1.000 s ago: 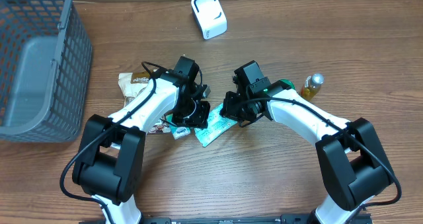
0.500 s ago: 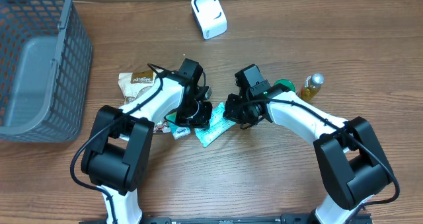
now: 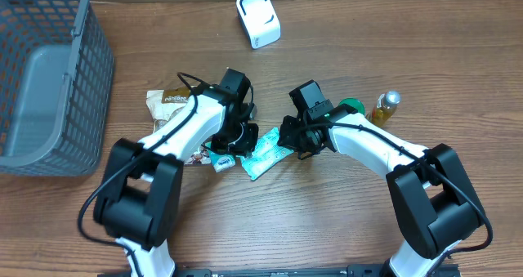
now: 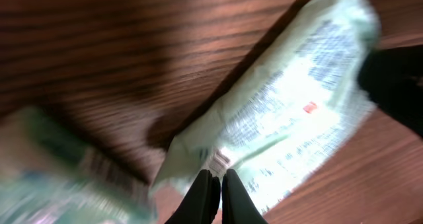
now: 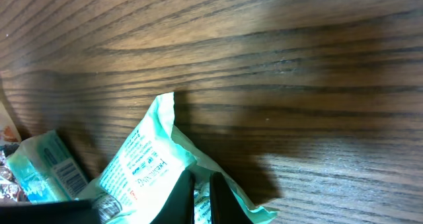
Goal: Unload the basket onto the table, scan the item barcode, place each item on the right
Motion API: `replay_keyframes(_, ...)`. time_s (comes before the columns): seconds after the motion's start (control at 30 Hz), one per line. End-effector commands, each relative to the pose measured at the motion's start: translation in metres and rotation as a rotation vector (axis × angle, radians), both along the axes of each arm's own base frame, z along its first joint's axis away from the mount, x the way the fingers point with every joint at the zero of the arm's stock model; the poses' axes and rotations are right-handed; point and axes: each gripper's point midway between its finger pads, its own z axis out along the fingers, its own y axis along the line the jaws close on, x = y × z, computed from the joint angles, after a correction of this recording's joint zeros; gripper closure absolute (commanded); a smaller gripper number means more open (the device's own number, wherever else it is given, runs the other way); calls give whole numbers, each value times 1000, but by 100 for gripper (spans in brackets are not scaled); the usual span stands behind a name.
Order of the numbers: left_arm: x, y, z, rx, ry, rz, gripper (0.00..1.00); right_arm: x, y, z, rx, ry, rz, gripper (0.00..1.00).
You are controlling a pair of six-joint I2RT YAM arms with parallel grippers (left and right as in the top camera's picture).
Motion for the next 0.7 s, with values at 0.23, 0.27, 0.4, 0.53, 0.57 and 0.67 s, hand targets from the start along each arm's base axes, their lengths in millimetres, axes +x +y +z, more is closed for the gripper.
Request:
replay_keyframes(0.23, 6, 17, 24, 68, -88, 21, 78, -5, -7, -13, -40, 21, -9, 12)
replay_keyframes(0.27, 6, 18, 24, 72, -89, 21, 75, -6, -7, -13, -39, 21, -9, 0)
replay_keyframes(0.4, 7, 18, 24, 72, -90, 21, 57, -6, -7, -13, -40, 22, -9, 0)
replay_keyframes(0.53, 7, 18, 24, 72, -90, 22, 0, -6, -7, -13, -39, 21, -9, 0)
replay_keyframes(0.57, 7, 18, 24, 73, -92, 22, 0, -6, -7, -13, -39, 21, -9, 0)
replay_keyframes(0.67, 8, 18, 24, 74, -93, 22, 0, -6, -7, -13, -39, 21, -9, 0)
